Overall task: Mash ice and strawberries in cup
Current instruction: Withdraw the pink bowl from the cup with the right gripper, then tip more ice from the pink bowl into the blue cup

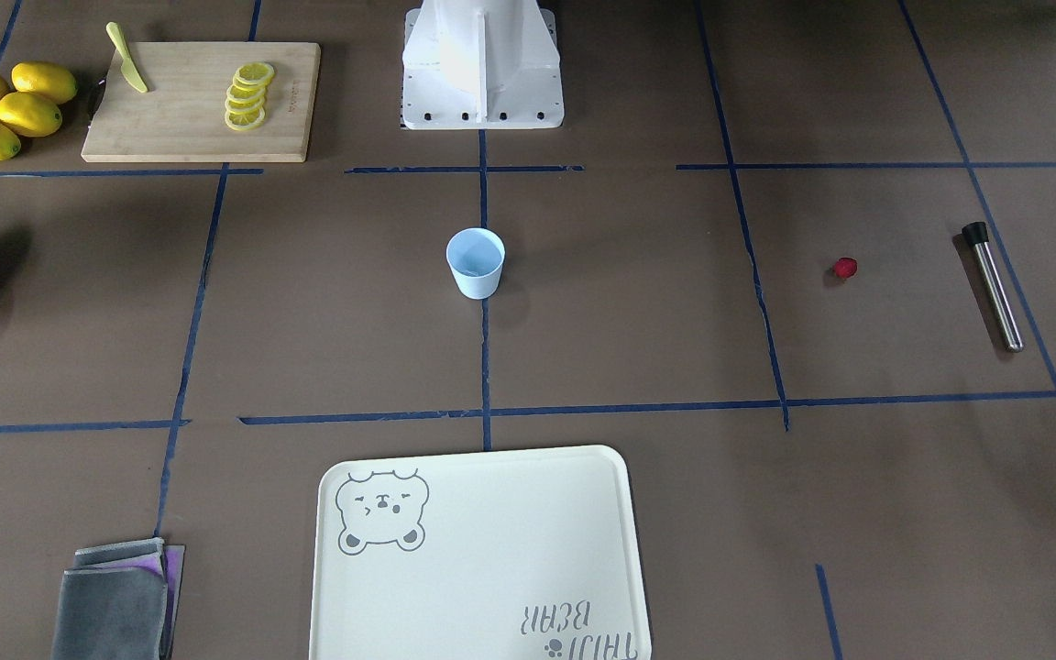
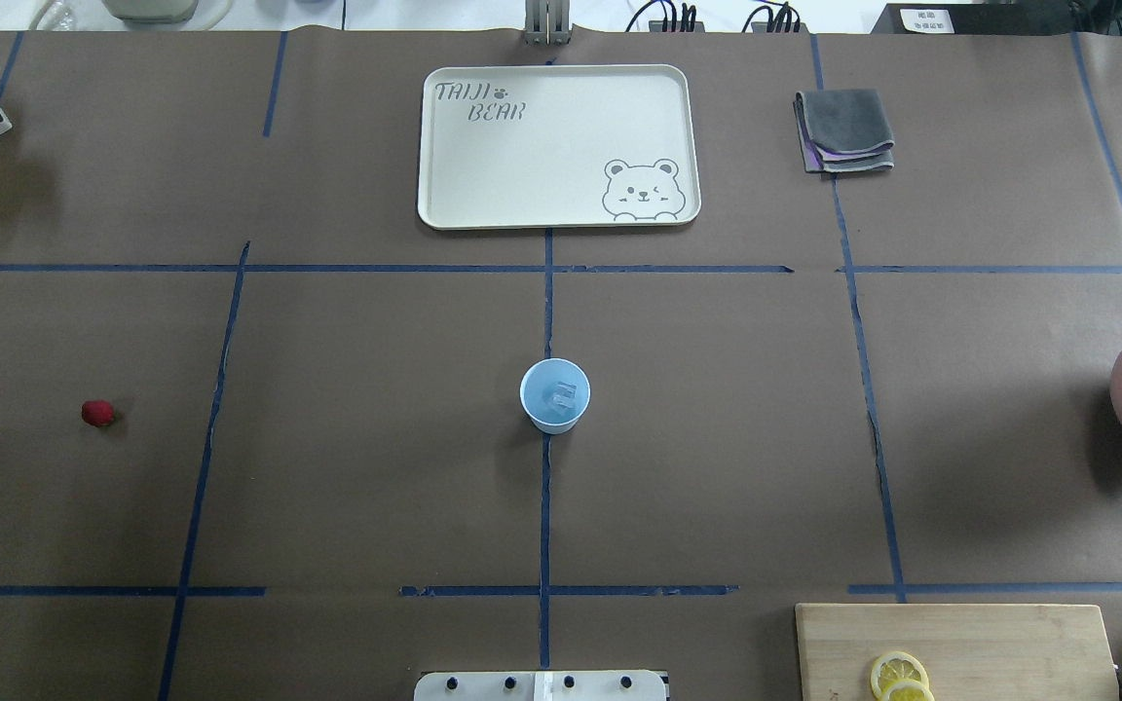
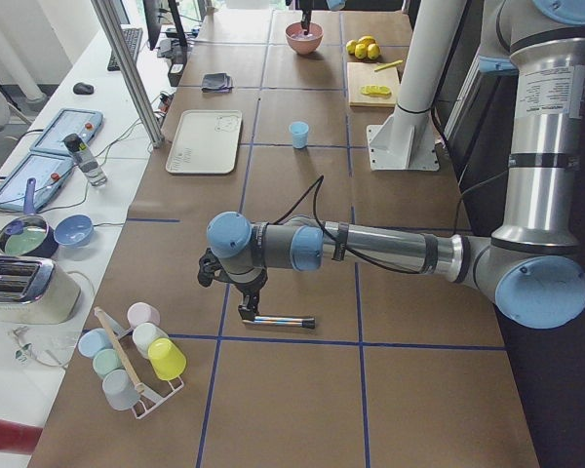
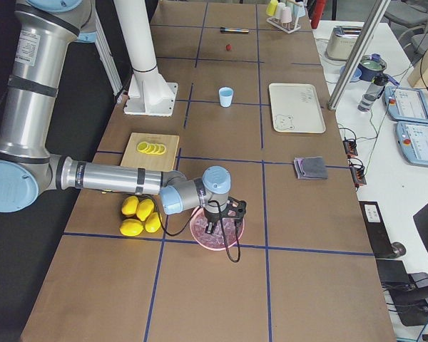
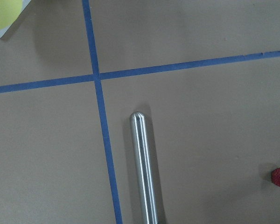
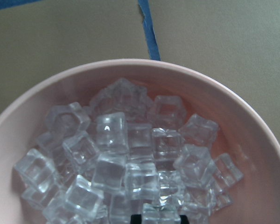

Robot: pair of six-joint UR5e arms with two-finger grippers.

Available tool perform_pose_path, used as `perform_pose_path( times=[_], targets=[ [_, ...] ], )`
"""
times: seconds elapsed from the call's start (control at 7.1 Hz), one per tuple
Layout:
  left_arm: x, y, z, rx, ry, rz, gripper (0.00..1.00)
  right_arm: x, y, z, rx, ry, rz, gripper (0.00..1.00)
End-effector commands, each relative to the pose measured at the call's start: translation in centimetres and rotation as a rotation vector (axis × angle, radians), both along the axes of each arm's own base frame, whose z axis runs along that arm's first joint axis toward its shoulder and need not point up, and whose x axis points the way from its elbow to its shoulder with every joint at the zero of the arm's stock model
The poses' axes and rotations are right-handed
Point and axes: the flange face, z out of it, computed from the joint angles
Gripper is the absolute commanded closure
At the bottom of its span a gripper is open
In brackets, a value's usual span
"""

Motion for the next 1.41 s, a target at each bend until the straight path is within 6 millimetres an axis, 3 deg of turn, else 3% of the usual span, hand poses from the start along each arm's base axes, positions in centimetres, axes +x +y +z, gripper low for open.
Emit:
perform_pose_path(
  times=[0.0,0.14,0.28,0.56,0.7,0.85,0.99,1.13,1.27],
  targets=[
    [0.0,0.0,-0.1,0.001,0.001,0.0,0.0,-0.2,-0.9,-8.0,0.128,-0.045,0.019,1.0],
    [0.0,0.0,-0.1,0.0,0.001,-0.001,0.0,-1.1,-2.3,-12.4,0.114,-0.104,0.098,1.0],
    [0.0,0.0,0.0,-0.002,0.001,-0.001,0.0,-5.4,-2.6,-17.3,0.065,-0.177,0.116,1.0],
    [0.0,-0.1,-0.1,0.0,0.001,-0.001,0.0,-17.2,-4.1,-29.2,-0.03,-0.323,0.151,1.0],
    [0.0,-0.1,-0.1,0.0,0.001,-0.001,0.0,-24.6,-2.6,-33.7,-0.023,-0.349,0.128,1.0],
    [0.0,-0.1,-0.1,0.0,0.001,-0.001,0.0,-32.4,0.2,-38.5,-0.004,-0.38,0.124,1.0],
    [0.0,-0.1,-0.1,0.0,0.001,-0.001,0.0,-38.5,1.1,-42.5,-0.024,-0.386,0.147,1.0],
    [0.0,0.0,0.0,-0.002,0.001,-0.001,0.0,-43.7,0.5,-45.2,-0.019,-0.382,0.152,1.0],
    [0.0,0.0,0.0,-0.002,0.001,-0.001,0.0,-46.5,-0.3,-47.1,-0.037,-0.386,0.177,1.0]
  ],
)
